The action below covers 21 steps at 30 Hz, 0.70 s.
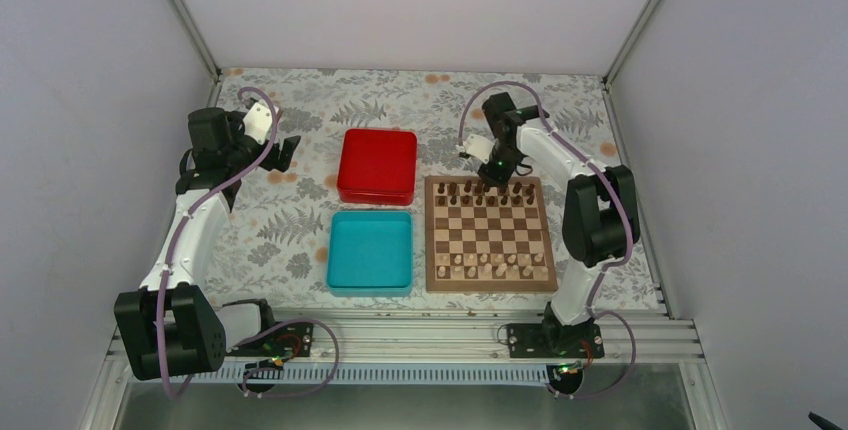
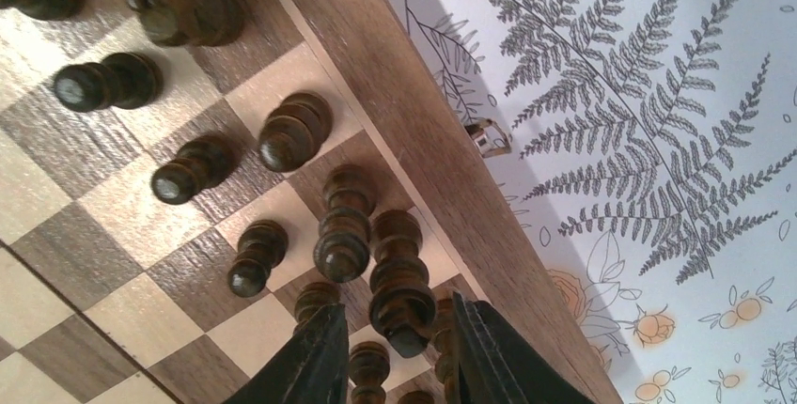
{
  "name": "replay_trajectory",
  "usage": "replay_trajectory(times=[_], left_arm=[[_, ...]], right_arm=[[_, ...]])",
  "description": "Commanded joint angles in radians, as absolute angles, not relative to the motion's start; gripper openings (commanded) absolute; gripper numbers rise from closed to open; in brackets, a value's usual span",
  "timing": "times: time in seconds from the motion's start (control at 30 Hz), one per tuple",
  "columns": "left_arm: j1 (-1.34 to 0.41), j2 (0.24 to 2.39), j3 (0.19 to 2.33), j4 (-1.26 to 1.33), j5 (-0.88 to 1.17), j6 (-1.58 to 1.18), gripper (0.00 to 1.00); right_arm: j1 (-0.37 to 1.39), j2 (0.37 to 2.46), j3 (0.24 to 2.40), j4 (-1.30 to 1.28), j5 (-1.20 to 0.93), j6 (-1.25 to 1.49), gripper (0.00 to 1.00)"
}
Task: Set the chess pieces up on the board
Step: Adjust the chess piece on the chessboard.
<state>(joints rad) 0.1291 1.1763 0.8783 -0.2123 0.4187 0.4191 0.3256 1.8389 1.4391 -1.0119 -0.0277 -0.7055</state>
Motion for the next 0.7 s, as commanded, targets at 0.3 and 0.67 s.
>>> replay_trajectory(times=[0.3,0.67], left_arm=[[0.136,1.174,0.879,-0.199,0.428,0.429,1.00],[0.136,1.172,0.879,-0.199,0.429,0.429,1.00]], right_arm=[[0.311,1.857,1.413,-0.983,-0.037,-0.697,0.26],[0.312,1.873,1.408,-0.973,-0.039,-0.695,0.17]])
